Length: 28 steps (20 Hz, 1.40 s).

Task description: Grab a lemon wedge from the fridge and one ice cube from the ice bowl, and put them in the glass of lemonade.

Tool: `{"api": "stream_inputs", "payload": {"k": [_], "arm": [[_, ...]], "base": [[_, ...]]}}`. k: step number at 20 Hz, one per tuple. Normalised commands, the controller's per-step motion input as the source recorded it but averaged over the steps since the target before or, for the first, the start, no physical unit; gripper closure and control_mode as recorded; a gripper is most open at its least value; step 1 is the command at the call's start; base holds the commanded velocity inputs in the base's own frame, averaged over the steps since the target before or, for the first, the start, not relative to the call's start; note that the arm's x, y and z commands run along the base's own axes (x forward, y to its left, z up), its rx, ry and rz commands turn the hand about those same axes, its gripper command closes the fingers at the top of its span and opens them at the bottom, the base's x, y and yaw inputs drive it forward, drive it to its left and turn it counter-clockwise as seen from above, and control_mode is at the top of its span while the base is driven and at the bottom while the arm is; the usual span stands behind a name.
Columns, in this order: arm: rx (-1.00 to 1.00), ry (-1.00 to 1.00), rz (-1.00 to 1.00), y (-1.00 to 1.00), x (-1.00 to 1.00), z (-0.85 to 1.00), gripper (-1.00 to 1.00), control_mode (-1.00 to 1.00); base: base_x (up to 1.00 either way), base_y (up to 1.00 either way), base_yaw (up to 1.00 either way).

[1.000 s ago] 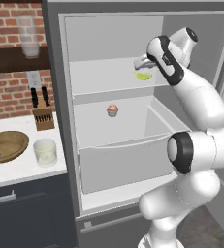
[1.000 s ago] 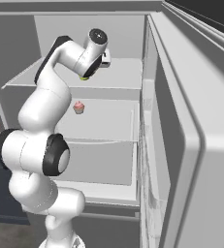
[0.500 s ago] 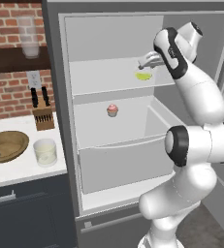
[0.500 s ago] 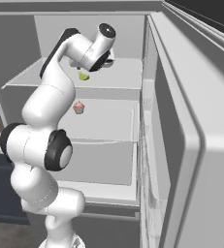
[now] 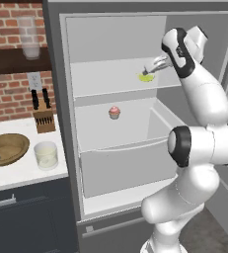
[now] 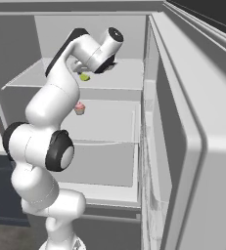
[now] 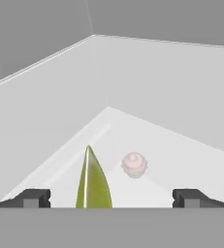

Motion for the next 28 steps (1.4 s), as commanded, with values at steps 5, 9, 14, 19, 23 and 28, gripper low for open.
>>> {"api": "stream_inputs", "payload": {"k": [5, 9, 14, 19, 23, 28], "arm": [[-0.03, 0.0, 0.1, 0.0, 0.02, 0.0, -1.0, -1.0], [-0.01, 0.0, 0.1, 0.0, -0.01, 0.0, -1.0, -1.0], [0.0, 0.0, 0.12, 0.03, -0.13, 0.0, -1.0, -1.0], [-0.06, 0.0, 0.05, 0.17, -0.01, 0.0, -1.0, -1.0], [-0.05, 0.0, 0.0, 0.01, 0.0, -0.07, -1.0, -1.0], [-0.02, 0.0, 0.0, 0.0, 0.0, -0.23, -1.0, -1.0]], "base": [[0.0, 0.0, 0.0], [0.0, 0.0, 0.0], [0.0, 0.0, 0.0], [0.0, 0.0, 0.0], [0.0, 0.0, 0.0], [0.0, 0.0, 0.0]]}}
